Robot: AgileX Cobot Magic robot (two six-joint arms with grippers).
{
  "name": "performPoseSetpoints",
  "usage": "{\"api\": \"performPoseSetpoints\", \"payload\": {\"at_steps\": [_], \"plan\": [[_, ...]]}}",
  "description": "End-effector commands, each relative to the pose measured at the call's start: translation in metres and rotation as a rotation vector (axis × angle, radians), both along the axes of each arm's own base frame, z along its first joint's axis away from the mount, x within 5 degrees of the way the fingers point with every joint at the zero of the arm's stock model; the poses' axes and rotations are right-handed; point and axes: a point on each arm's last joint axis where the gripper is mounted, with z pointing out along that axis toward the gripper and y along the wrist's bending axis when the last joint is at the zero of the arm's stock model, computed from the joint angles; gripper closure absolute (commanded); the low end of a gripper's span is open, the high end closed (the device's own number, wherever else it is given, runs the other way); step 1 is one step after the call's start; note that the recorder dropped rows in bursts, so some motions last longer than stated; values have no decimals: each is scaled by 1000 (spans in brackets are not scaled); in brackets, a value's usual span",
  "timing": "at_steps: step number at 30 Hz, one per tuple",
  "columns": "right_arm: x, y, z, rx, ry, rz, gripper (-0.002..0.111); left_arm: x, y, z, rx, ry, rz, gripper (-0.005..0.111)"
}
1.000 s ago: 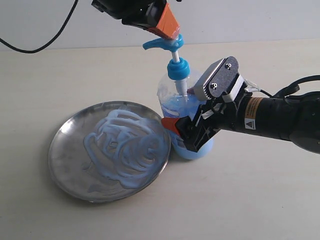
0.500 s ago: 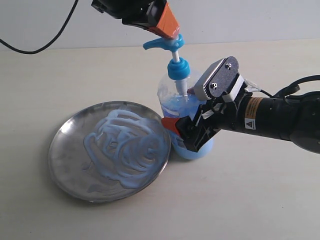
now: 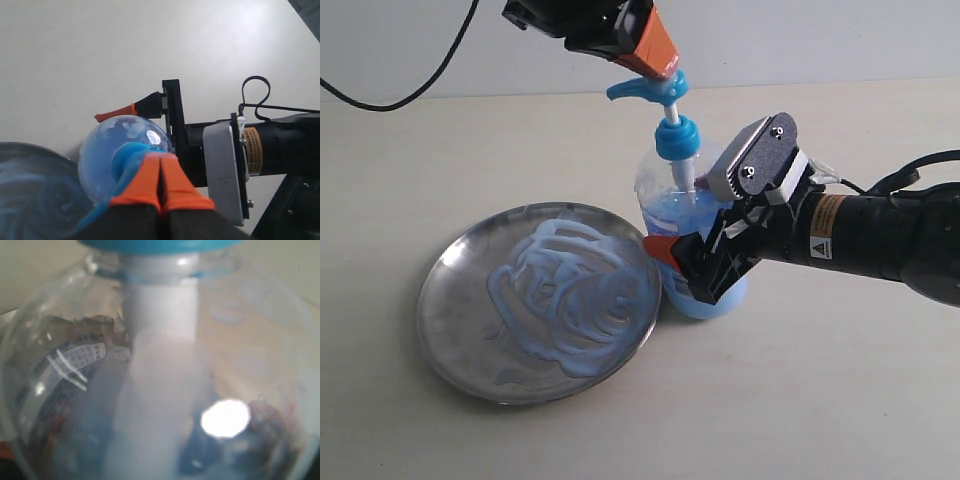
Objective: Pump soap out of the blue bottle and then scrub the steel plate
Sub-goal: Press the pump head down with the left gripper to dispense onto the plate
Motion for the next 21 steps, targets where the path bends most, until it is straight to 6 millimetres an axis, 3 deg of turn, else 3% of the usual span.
{"api": "performPoseSetpoints", "payload": {"at_steps": [1,21], "plan": [[3,4,8,26,-59,32,108,2,1,-34,155,98,-35,107],[3,4,8,25,-60,32,108,6,-5,-66,227,225,-47,107]]}}
